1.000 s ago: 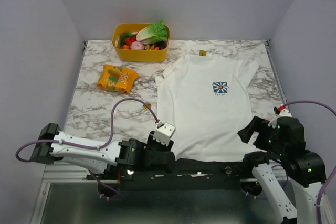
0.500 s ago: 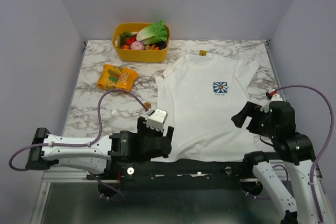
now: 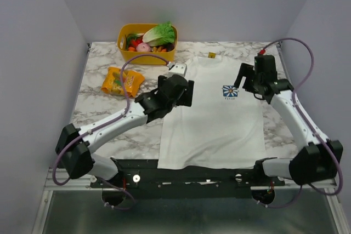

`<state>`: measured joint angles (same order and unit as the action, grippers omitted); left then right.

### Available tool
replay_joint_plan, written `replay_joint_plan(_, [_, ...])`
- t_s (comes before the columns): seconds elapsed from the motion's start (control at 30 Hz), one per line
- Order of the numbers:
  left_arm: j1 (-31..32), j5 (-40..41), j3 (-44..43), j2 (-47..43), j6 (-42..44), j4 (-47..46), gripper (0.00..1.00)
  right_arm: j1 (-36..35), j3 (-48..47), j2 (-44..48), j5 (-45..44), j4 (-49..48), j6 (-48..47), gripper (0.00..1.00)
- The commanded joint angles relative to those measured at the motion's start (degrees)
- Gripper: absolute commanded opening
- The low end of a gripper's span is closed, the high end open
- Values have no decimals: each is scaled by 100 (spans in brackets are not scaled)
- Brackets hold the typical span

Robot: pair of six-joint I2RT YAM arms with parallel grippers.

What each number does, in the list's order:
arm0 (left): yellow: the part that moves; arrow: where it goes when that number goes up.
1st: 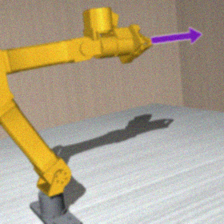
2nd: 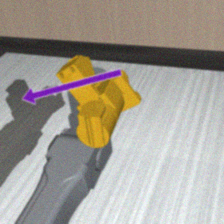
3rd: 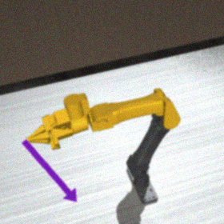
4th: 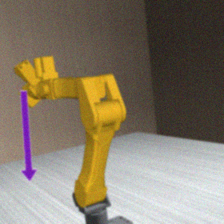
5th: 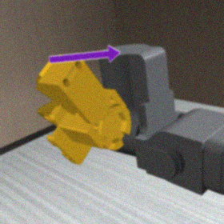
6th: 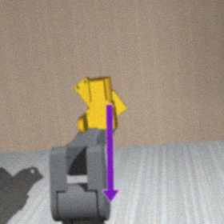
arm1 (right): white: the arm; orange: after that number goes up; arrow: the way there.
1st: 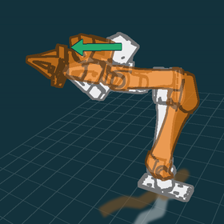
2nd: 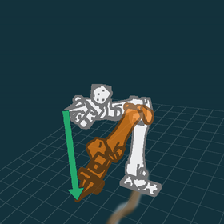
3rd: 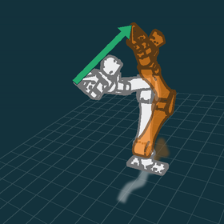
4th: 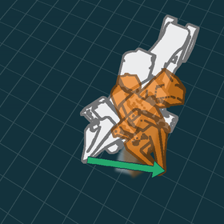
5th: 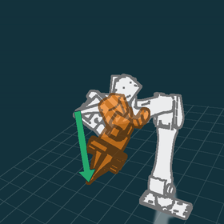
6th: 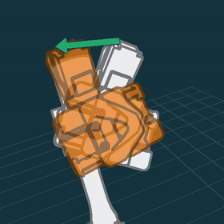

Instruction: Pin the brooch onto the clothing

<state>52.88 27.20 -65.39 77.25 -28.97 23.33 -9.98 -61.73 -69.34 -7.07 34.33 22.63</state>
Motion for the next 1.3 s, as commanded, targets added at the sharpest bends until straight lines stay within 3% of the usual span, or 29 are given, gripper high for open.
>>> replay_joint_plan(0.0, [-401, -1268, -782, 1053, 541, -145, 94, 162, -1067, -1579, -1067, -234, -531, 93])
replay_joint_plan(0.3, [-533, -1929, -1652, 2373, 550, -66, 93, 558, -3158, -4471, -1402, 636, -619, 87])
replay_joint_plan(0.97, [-542, -2272, -1099, 2733, 498, -303, 88, 971, -4444, -5871, -489, 936, -585, 73])
replay_joint_plan(1.0, [-533, -2281, -1117, 2742, 498, -303, 88, 1093, -4452, -5906, -384, 936, -585, 66])
replay_joint_plan(1.07, [-533, -2246, -1126, 2786, 498, -277, 88, 1129, -4496, -5968, -287, 936, -593, 65])
replay_joint_plan(1.1, [-533, -2245, -1134, 2778, 515, -268, 88, 1138, -4557, -5994, -216, 953, -611, 60])
replay_joint_plan(1.2, [-533, -2254, -1082, 2778, 515, -285, 87, 1208, -4602, -6074, -163, 1015, -524, 15])
replay_joint_plan(1.27, [-542, -2246, -1064, 2743, 524, -277, 87, 1279, -4576, -6083, -145, 1023, -514, 13])
